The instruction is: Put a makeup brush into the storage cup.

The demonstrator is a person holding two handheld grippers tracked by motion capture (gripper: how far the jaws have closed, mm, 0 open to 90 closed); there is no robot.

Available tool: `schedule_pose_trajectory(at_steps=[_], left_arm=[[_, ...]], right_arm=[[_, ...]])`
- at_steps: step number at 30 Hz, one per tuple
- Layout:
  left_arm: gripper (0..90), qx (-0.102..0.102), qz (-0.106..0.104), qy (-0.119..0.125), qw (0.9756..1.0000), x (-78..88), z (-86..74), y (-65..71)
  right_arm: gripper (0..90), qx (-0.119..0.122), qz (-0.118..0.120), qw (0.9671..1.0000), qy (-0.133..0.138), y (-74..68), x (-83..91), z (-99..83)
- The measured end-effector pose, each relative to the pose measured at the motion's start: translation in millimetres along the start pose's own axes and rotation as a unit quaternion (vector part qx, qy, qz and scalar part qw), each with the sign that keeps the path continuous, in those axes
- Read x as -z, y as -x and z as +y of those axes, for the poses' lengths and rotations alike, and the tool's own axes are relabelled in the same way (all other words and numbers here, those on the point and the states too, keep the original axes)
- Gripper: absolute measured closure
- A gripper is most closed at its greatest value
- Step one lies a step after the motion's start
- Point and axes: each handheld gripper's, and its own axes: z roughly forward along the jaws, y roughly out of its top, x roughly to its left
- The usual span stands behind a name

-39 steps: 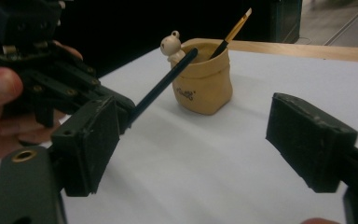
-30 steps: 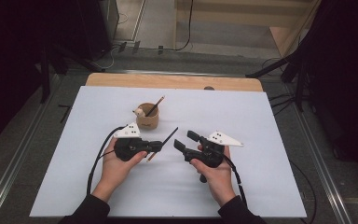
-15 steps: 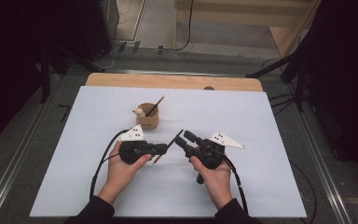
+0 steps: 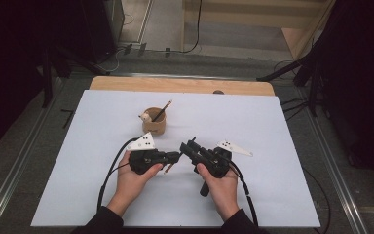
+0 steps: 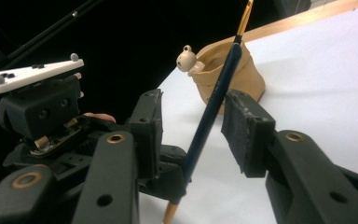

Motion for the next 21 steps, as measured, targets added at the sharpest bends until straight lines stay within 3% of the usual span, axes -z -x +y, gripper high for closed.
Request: schedule_pose_trajectory(at_steps=[6,13,21], left_arm=[[84.2,-0.004,-0.001,0.001,1.0000,-2.7,-0.2,2.5],[84.2,-0.005,0.000,0.001,1.0000,-2.8,-0.4,3.0],[84.2,-0.007,-0.001,0.006,1.0000,-2.7,-0.1,3.7]], right_arm=[[65.2,-0.025,0.004,0.9997,-0.007,2.9,0.1,-1.8],[66.6,-0.028,0.005,0.9995,-0.009,3.7,0.0,-2.5],[72.5,-0.051,0.014,0.9983,-0.022,5.4,-0.9,-3.3]])
